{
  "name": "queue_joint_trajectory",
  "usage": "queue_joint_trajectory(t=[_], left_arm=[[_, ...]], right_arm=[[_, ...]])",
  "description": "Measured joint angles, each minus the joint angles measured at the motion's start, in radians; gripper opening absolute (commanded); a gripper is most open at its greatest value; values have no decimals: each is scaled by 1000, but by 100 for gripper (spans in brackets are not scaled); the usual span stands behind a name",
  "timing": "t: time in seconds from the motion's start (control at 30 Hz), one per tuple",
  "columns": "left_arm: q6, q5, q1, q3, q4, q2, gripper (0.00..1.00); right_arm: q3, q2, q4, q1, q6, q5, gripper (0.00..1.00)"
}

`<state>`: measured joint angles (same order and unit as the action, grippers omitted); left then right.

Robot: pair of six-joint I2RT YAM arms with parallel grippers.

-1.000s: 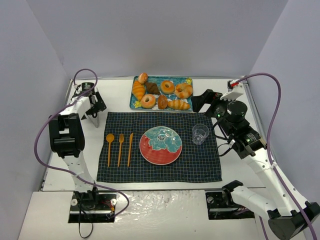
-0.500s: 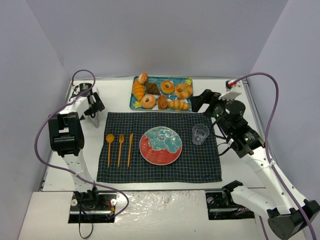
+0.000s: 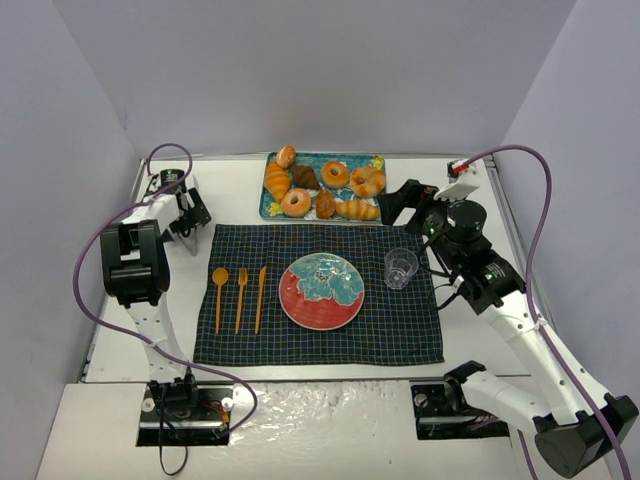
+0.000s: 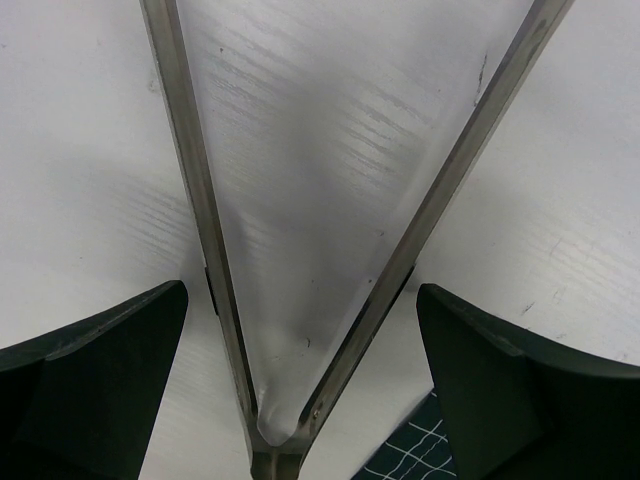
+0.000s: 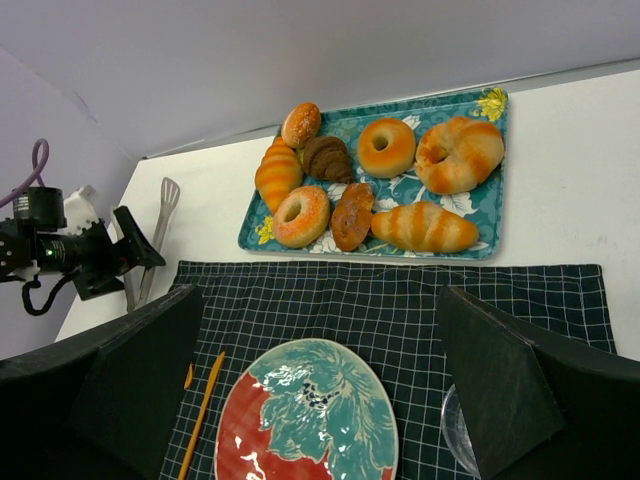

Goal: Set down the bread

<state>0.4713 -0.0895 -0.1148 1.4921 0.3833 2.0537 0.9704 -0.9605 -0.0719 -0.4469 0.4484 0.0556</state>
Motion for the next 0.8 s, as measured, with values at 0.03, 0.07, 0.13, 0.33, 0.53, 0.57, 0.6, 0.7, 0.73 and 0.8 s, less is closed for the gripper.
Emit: queue_joint_trajectory(t=[0.03, 0.07, 0.13, 0.33, 0.53, 0.57, 0.6, 0.7, 0.73, 0.8], left_arm=[[0, 3, -1, 0, 0, 0, 97], [0, 4, -2, 0, -1, 0, 97], [0, 7, -6, 0, -1, 1, 97], [0, 7, -16, 3, -1, 8, 95], [-2, 8, -19, 13, -3, 17, 86], [-3, 8, -19, 15, -3, 19, 86], [-5, 8, -19, 19, -3, 22, 82], [-9, 8, -19, 25, -7, 26, 74], [-11, 9, -19, 25, -8, 27, 72], [-13, 10, -19, 25, -9, 27, 68]], right_arm=[[-2, 0, -1, 0, 0, -1, 100], [-4, 0, -3, 0, 0, -2, 100], [-10, 0, -7, 0, 0, -4, 100], [-14, 0, -9, 0, 0, -6, 100], [-14, 0, -15, 0, 1, -8, 100], [-14, 0, -15, 0, 2, -9, 100], [-14, 0, -15, 0, 4, -9, 100], [-14, 0, -15, 0, 6, -10, 100], [-14, 0, -15, 0, 7, -10, 100], [-14, 0, -15, 0, 11, -10, 100]])
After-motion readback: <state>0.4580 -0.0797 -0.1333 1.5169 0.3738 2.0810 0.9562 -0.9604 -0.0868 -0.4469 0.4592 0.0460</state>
